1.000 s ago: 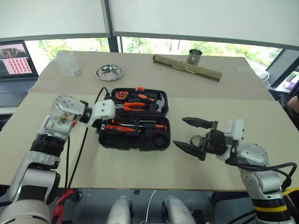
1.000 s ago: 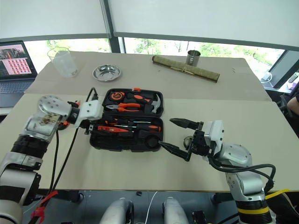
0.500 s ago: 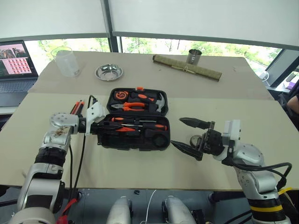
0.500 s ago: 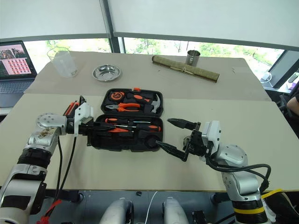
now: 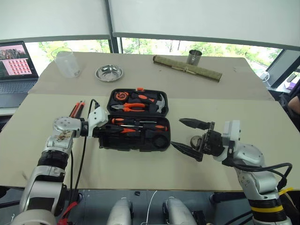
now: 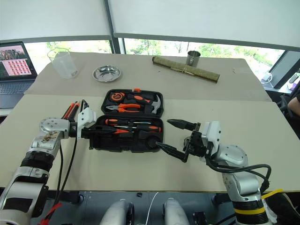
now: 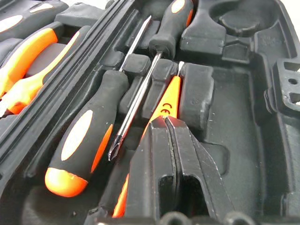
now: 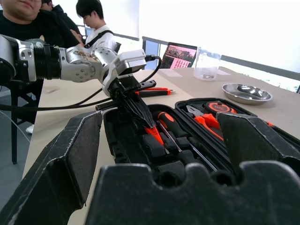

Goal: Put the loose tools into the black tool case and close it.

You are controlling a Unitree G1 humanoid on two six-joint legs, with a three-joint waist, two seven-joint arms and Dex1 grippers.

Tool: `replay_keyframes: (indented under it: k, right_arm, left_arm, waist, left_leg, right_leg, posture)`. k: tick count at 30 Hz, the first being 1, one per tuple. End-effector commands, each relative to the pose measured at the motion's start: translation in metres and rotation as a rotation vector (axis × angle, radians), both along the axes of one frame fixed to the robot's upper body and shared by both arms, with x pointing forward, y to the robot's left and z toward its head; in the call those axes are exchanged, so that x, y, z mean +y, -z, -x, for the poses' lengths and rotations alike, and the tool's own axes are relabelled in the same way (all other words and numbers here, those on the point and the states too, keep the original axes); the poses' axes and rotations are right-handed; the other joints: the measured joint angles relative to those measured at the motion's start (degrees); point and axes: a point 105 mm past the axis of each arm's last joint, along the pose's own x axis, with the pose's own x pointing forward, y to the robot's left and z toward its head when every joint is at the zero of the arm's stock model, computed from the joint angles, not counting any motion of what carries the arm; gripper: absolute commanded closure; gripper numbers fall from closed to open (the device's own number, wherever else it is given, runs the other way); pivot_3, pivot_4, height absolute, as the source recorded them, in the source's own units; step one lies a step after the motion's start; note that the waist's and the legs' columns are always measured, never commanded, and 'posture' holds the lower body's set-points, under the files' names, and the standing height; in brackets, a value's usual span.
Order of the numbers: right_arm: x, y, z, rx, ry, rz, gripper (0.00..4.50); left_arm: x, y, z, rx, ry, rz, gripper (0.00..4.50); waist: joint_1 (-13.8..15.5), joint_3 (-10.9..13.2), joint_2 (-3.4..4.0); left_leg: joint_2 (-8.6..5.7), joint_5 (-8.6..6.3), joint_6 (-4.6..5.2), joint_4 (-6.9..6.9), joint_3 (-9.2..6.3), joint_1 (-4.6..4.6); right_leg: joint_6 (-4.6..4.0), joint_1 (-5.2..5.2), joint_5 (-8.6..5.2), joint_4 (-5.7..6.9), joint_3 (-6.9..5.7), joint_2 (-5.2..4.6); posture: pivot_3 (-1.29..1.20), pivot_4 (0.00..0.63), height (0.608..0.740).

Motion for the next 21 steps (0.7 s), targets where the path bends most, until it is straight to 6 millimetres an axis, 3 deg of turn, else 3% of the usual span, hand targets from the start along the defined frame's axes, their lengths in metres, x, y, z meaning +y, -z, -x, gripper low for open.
replay_keyframes:
  k: [1, 5, 8, 11, 16, 21]
  right_arm:
    - [-0.002, -0.006, 0.0, -0.037, 0.009, 0.002, 0.0]
    - [-0.002, -0.006, -0.001, -0.035, 0.006, 0.002, 0.0]
    - [-0.004, -0.005, 0.0, -0.036, 0.013, 0.008, 0.0]
    - [-0.009, -0.002, 0.0, -0.038, 0.025, 0.022, 0.0]
    - [-0.017, -0.007, -0.007, -0.097, 0.095, 0.009, 0.0]
    - [-0.022, -0.005, -0.004, -0.115, 0.085, 0.005, 0.0]
  left_arm:
    - [0.004, 0.023, 0.008, 0.057, -0.023, -0.047, 4.45]
    - [0.01, 0.025, 0.009, 0.078, -0.068, -0.029, 4.45]
    - [0.017, 0.002, 0.019, -0.008, -0.086, 0.129, 4.45]
    - [0.037, -0.017, 0.031, -0.087, -0.188, 0.219, 4.45]
    - [0.087, -0.054, 0.055, -0.235, -0.523, 0.39, 2.78]
    - [0.138, -0.041, 0.108, -0.263, -0.865, 0.367, 1.18]
  waist:
    - [-0.03, -0.05, 0.05]
    - [-0.09, -0.12, 0.13]
    - [-0.54, -0.14, 0.17]
    - [-1.32, -0.14, 0.17]
    - [-1.51, -0.13, 0.16]
    - [-1.48, -0.13, 0.16]
  left_leg:
    - [0.0, 0.0, 0.0, 0.0, 0.0, 0.03]
    - [0.0, 0.0, 0.0, 0.0, 0.0, 0.08]
    - [0.03, 0.0, 0.0, -0.04, 0.02, 0.2]
    - [0.16, -0.01, 0.0, -0.11, 0.01, 0.22]
    - [0.28, 0.0, 0.0, -0.1, -0.14, 0.09]
    - [0.21, -0.02, -0.02, -0.14, -0.22, 0.16]
  right_leg:
    - [0.0, 0.03, 0.0, 0.0, 0.0, 0.0]
    - [0.0, 0.07, 0.0, 0.0, 0.01, 0.0]
    - [0.0, 0.13, 0.0, 0.0, 0.06, 0.03]
    - [-0.03, 0.08, 0.01, 0.0, 0.11, 0.1]
    - [-0.08, -0.06, 0.05, 0.04, 0.07, 0.15]
    - [-0.08, -0.02, 0.05, -0.01, 0.11, 0.0]
  posture:
    - [0.0, 0.15, 0.74]
    - [0.0, 0.15, 0.74]
    - [0.0, 0.15, 0.74]
    - [0.0, 0.15, 0.74]
    - [0.0, 0.15, 0.74]
    - [0.0, 0.15, 0.74]
